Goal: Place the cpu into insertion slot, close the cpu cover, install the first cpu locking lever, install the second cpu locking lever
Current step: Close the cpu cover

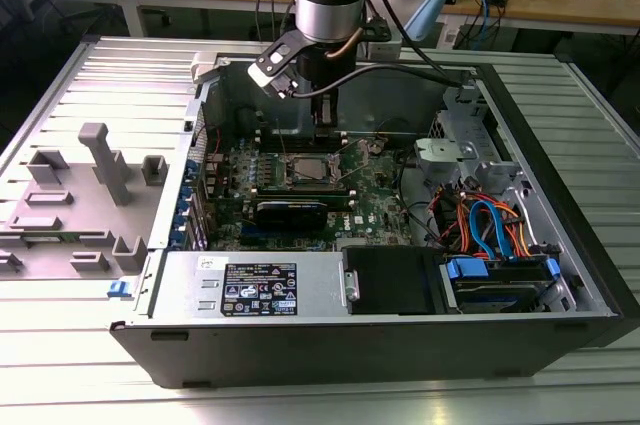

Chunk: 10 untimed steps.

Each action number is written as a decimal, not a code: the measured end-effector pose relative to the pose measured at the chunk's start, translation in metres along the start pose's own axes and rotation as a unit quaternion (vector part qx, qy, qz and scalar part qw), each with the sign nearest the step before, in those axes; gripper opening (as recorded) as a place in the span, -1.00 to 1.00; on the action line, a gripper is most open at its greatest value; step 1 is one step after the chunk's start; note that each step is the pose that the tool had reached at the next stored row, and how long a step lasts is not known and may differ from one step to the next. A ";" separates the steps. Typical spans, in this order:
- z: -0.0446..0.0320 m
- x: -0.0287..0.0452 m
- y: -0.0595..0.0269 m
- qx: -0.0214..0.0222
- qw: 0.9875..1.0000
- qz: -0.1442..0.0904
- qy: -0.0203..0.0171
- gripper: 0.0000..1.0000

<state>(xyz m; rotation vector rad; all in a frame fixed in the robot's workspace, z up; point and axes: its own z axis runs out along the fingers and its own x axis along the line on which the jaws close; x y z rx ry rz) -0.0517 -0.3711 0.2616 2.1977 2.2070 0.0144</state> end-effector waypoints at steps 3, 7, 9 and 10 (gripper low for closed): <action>0.0000 0.0000 0.0003 0.000 1.000 0.000 0.000 -0.79; 0.0000 0.0000 0.0015 0.000 1.000 0.000 0.000 -0.79; 0.0001 0.0000 0.0020 0.000 1.000 0.000 0.000 -0.79; 0.0001 0.0000 0.0021 0.000 1.000 0.000 0.000 -0.79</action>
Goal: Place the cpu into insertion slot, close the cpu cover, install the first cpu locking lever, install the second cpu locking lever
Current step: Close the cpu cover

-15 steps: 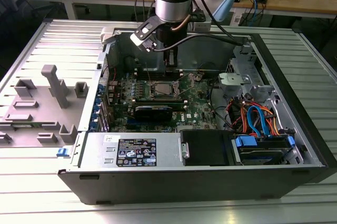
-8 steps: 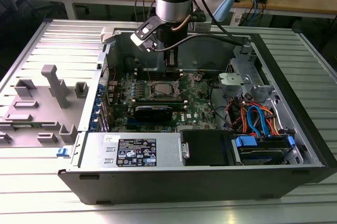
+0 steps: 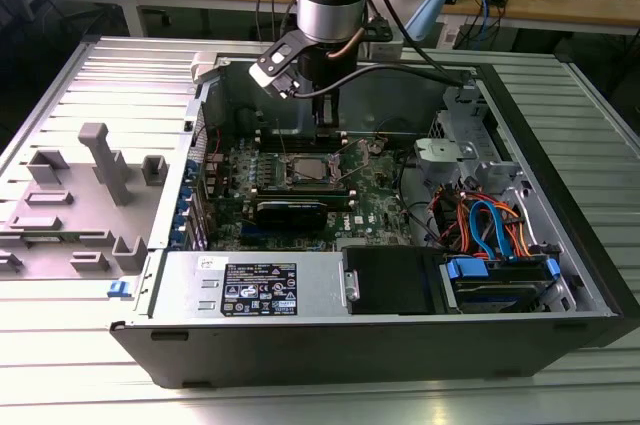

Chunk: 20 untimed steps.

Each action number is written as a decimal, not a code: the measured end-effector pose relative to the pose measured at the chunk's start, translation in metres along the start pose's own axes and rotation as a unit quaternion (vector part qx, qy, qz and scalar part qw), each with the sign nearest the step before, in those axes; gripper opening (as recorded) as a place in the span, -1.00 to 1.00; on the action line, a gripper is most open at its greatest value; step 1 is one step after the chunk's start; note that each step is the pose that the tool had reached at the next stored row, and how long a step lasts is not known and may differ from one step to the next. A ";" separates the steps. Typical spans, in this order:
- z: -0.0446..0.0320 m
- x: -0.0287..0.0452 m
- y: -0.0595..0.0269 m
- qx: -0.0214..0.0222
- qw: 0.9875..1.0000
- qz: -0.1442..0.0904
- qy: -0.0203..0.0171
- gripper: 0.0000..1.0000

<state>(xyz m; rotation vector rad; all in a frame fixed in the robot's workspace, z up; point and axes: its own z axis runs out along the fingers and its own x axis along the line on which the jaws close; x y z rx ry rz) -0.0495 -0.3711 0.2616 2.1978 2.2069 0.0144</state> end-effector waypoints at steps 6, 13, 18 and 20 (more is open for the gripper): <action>0.0000 0.0000 0.0012 0.000 1.000 0.000 0.000 -0.79; 0.0002 0.0000 0.0054 0.000 1.000 0.000 0.000 -0.79; 0.0002 0.0000 0.0074 0.000 1.000 0.000 0.000 -0.79; 0.0002 0.0000 0.0075 0.000 1.000 0.000 0.000 -0.79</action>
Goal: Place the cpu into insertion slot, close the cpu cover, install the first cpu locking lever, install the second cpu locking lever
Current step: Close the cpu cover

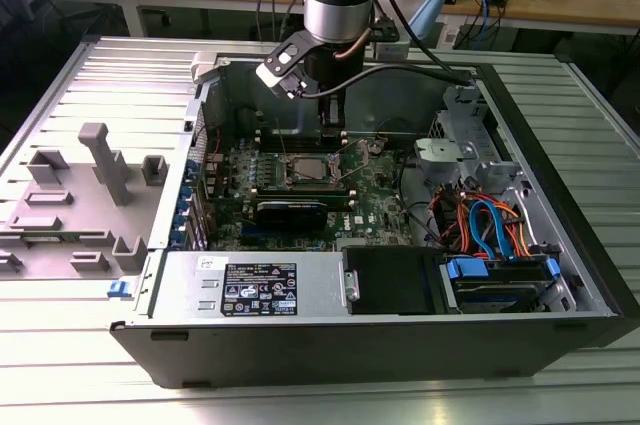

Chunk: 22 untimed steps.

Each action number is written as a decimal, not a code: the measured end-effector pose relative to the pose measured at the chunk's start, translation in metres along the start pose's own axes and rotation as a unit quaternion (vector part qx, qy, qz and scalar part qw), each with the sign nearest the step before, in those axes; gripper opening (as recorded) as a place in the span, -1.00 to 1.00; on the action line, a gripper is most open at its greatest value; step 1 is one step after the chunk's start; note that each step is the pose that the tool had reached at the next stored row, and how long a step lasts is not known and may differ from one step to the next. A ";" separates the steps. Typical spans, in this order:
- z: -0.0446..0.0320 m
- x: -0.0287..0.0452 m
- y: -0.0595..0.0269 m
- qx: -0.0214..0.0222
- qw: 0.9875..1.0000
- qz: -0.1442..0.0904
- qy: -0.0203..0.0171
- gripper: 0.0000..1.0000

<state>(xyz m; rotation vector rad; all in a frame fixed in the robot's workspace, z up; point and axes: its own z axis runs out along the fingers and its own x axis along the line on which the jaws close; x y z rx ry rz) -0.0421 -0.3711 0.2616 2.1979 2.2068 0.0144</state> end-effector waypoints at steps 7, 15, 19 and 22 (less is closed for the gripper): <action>0.0000 0.0000 0.0001 0.000 1.000 0.000 0.000 -0.79; -0.0032 -0.0001 0.0015 0.000 1.000 0.000 0.000 -0.79; -0.0031 -0.0001 0.0059 0.000 1.000 0.000 0.000 -0.79; -0.0030 -0.0001 0.0083 0.000 1.000 0.000 0.000 -0.79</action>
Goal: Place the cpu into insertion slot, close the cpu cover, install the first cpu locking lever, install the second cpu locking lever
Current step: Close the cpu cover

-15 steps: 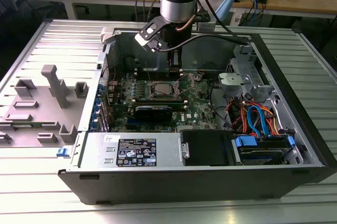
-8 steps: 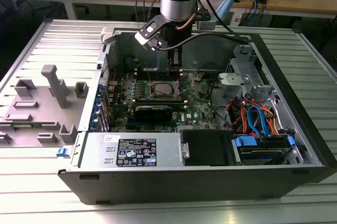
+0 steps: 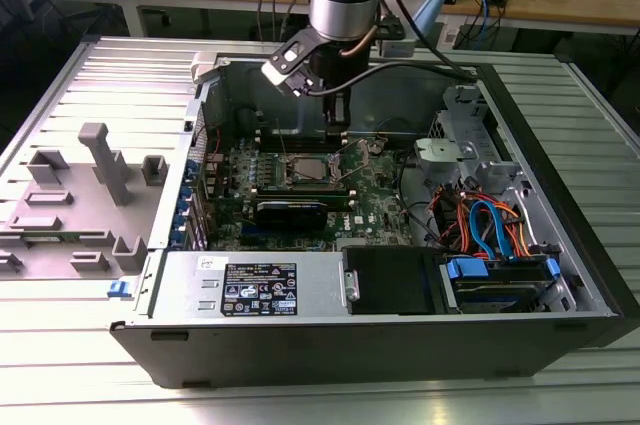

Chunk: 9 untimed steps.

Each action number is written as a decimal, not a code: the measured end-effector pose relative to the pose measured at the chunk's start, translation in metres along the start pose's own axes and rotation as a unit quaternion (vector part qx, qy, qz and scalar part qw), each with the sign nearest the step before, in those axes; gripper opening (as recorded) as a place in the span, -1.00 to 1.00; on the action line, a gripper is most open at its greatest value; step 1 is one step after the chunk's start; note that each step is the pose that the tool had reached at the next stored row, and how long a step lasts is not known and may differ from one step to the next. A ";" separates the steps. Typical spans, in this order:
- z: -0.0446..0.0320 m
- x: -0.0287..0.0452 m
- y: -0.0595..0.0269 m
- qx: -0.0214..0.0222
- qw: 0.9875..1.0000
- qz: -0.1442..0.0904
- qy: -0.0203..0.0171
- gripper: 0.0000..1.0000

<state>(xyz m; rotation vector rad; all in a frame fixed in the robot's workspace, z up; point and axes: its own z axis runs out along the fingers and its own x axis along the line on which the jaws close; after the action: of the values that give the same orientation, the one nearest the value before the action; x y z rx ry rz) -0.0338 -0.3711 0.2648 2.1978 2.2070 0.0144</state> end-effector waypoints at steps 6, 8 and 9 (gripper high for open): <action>0.0001 0.0000 0.0033 0.000 1.000 0.000 0.000 -0.79; 0.0001 0.0000 0.0035 0.000 1.000 0.000 0.000 -0.79; 0.0001 0.0000 0.0036 0.000 1.000 0.000 0.000 -0.79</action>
<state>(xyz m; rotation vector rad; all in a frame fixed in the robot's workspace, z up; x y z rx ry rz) -0.0302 -0.3711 0.2647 2.1978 2.2070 0.0144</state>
